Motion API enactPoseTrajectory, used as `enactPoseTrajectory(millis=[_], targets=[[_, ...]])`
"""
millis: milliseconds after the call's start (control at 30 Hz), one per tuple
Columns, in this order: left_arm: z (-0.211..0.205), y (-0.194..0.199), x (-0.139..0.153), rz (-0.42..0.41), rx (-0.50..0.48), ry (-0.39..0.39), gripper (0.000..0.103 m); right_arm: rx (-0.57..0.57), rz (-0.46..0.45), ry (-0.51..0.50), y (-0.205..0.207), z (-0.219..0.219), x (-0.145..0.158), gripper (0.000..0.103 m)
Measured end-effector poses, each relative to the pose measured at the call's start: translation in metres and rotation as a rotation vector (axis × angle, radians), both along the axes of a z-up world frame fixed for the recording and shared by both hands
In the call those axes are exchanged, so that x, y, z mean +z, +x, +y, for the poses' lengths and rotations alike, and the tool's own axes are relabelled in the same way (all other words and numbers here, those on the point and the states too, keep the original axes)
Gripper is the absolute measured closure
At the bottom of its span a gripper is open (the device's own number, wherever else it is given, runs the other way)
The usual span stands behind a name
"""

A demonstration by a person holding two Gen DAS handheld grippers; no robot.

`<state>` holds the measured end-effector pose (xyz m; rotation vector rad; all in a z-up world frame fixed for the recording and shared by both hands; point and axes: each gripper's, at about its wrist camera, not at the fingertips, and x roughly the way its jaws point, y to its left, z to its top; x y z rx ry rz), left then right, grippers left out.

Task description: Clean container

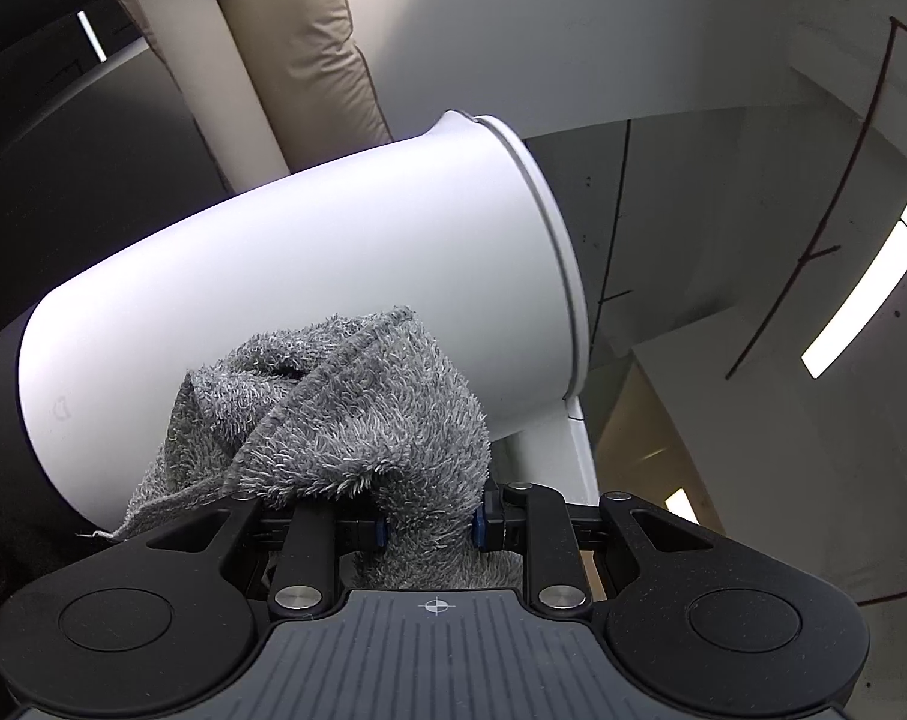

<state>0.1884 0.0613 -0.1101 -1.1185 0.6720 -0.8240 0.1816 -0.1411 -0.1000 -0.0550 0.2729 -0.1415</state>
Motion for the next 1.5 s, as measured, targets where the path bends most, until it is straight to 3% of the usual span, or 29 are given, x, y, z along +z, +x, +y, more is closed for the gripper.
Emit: enactPoseTrajectory(millis=[200,367,933,1233,1333,1500], targets=[[-0.001,-0.001,-0.019,0.072,0.016,0.024,0.082,0.005,0.003,0.002,-0.001,-0.004,0.004,0.073],[-0.003,-0.001,-0.026,0.11,0.018,0.0,0.082,0.011,0.006,0.003,0.007,-0.015,0.007,0.073],[-0.016,0.005,0.0,0.046,-0.02,-0.067,0.081,0.013,0.005,-0.005,0.008,-0.016,0.006,0.073],[-0.024,0.004,-0.026,0.193,0.001,0.006,0.082,0.017,0.007,-0.006,0.011,-0.017,0.008,0.073],[-0.027,0.004,-0.017,0.175,-0.003,0.029,0.082,0.018,0.007,-0.005,0.012,-0.018,0.009,0.073],[-0.031,0.004,0.012,0.035,-0.028,-0.047,0.081,0.018,0.008,-0.004,0.013,-0.018,0.009,0.073]])
